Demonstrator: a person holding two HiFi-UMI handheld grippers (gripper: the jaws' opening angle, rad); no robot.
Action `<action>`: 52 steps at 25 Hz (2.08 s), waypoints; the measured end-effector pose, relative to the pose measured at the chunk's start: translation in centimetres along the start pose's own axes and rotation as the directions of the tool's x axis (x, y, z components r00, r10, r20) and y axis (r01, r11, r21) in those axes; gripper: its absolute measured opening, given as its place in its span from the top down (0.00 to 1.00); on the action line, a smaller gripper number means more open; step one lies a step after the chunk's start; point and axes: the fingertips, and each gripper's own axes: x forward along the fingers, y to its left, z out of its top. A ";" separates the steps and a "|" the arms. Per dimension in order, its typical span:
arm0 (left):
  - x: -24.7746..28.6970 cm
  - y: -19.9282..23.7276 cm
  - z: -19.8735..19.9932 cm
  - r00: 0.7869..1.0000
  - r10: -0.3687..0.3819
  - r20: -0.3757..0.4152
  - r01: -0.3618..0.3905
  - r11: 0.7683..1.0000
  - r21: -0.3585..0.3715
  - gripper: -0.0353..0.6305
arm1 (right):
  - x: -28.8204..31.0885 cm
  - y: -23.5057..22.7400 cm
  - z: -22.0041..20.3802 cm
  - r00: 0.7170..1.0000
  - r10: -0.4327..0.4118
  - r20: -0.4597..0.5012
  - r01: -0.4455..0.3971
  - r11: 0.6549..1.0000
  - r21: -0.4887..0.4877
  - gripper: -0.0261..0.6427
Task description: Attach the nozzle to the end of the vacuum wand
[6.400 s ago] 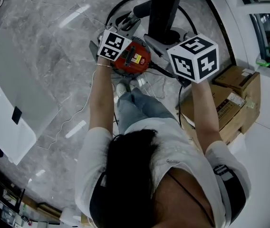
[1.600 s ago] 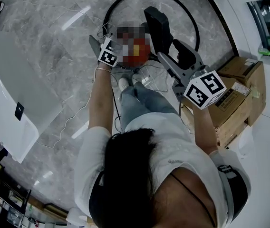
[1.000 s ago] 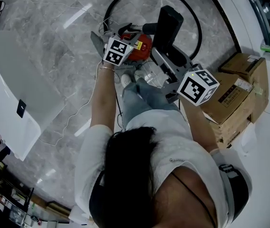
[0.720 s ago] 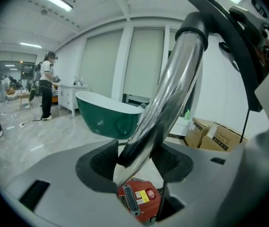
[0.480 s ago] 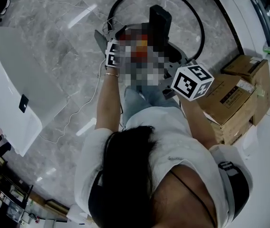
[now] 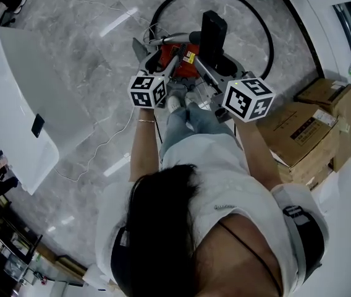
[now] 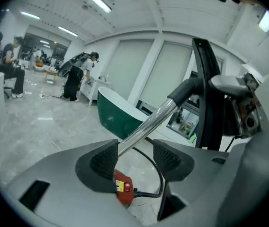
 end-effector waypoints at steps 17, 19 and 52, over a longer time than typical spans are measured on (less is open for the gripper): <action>-5.6 -2.0 4.5 0.969 0.015 0.246 0.039 0.976 -0.213 0.60 | -1.6 0.3 -1.2 0.998 0.052 -0.019 -0.053 0.996 -0.067 0.48; -6.5 -2.4 5.2 0.964 0.012 0.266 0.043 0.979 -0.200 0.60 | -2.0 0.3 -1.0 0.999 0.048 -0.007 -0.048 0.997 -0.068 0.48; -14.4 -13.5 15.9 0.882 0.283 0.377 -0.365 0.916 0.167 0.93 | -9.5 5.3 7.0 0.950 -0.045 0.310 0.149 0.935 -0.321 0.62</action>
